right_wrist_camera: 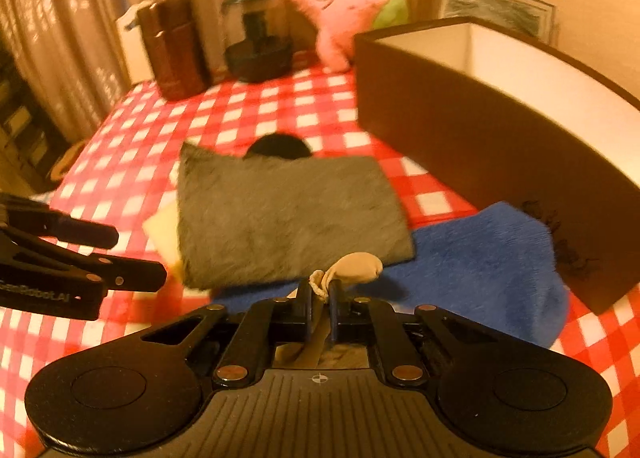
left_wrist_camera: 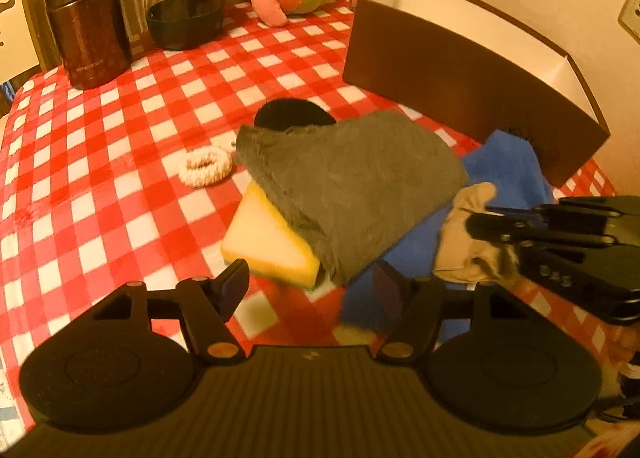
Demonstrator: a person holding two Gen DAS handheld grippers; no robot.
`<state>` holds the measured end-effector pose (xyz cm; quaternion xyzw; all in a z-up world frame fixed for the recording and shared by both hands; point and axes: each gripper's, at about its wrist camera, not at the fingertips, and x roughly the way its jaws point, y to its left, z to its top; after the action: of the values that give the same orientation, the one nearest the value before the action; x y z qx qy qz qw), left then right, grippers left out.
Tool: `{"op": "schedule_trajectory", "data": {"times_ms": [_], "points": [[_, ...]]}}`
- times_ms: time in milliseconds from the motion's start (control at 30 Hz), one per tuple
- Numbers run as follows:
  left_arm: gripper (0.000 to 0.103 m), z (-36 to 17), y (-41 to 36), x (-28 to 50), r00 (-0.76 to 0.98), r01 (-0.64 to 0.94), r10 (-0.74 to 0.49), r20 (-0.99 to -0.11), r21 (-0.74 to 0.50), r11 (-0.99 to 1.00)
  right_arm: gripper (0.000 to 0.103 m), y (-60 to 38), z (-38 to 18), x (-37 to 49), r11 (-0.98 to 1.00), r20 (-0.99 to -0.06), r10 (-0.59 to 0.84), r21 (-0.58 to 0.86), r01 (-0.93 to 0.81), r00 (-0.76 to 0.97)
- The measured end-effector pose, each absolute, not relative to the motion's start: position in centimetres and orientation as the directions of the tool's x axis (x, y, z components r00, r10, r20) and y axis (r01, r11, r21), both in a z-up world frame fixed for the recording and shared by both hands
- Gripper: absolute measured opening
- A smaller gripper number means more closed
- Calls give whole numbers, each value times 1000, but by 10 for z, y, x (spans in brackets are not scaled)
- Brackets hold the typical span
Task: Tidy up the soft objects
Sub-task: 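Grasp the grey cloth with the left gripper while the right gripper holds the beige item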
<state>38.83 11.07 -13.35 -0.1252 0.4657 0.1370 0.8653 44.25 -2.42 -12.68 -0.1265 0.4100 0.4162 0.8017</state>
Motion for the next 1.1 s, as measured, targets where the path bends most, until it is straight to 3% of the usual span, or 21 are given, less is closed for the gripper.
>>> {"op": "schedule_trajectory", "data": {"times_ms": [300, 700, 900, 1000, 1033, 1100], "points": [[66, -145, 135, 415, 547, -396, 85, -833, -168, 903, 8, -25, -120, 467, 662, -734, 569, 142, -736, 371], [66, -160, 150, 435, 569, -437, 38, -822, -263, 860, 8, 0, -148, 489, 634, -775, 550, 144, -760, 312], [51, -162, 144, 443, 600, -409, 2, -800, -304, 860, 8, 4, -156, 493, 626, -785, 546, 150, -765, 293], [32, -163, 141, 445, 602, -396, 11, -798, -287, 872, 8, 4, -156, 494, 631, -784, 550, 165, -758, 288], [20, -162, 141, 445, 607, -386, -4, -795, -299, 873, 8, 3, -156, 495, 633, -783, 552, 168, -756, 287], [13, -161, 141, 444, 613, -374, -36, -789, -330, 867, 8, 2, -155, 495, 636, -782, 554, 175, -751, 287]]}}
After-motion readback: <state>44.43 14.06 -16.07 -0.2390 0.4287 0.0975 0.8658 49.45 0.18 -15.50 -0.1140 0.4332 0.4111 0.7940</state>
